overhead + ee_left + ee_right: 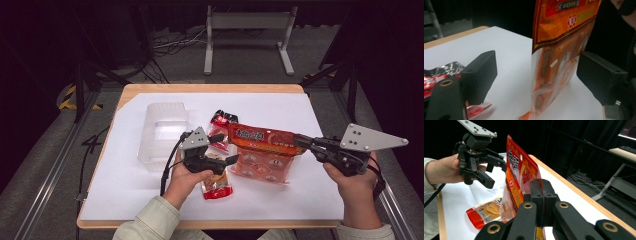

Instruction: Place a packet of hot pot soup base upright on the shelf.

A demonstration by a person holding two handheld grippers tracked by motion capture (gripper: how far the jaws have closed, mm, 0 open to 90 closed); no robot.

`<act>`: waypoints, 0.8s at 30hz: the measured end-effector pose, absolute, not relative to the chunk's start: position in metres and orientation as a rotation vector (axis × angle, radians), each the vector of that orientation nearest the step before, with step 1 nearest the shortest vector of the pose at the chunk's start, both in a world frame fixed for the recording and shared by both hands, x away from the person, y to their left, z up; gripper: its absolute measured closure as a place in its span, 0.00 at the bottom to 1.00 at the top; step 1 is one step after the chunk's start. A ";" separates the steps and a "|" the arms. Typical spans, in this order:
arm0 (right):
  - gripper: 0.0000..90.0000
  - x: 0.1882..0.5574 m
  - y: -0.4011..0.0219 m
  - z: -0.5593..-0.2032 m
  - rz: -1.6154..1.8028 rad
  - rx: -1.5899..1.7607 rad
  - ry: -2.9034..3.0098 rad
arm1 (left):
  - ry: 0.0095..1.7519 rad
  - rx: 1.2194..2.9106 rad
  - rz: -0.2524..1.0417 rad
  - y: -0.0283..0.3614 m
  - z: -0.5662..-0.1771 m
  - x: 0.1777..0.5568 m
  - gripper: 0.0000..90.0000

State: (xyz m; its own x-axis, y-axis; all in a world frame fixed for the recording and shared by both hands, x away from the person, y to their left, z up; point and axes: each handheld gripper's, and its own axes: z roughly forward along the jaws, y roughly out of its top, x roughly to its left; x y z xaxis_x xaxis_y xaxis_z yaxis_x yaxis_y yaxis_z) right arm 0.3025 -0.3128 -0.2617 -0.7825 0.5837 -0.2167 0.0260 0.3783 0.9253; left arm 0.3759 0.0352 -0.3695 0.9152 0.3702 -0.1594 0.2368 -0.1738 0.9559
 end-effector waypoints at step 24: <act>1.00 0.305 -0.314 -0.264 1.436 0.516 2.121 | 0.345 1.795 -0.167 -0.006 -0.385 0.401 0.22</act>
State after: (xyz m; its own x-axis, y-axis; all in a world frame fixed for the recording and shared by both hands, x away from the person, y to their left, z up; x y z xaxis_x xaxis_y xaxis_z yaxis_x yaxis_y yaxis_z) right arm 0.3052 -0.3135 -0.2641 -0.7905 0.5761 -0.2078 0.0211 0.3647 0.9309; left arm 0.4007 -0.0056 -0.3854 0.9449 0.1445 -0.2936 0.3198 -0.2168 0.9224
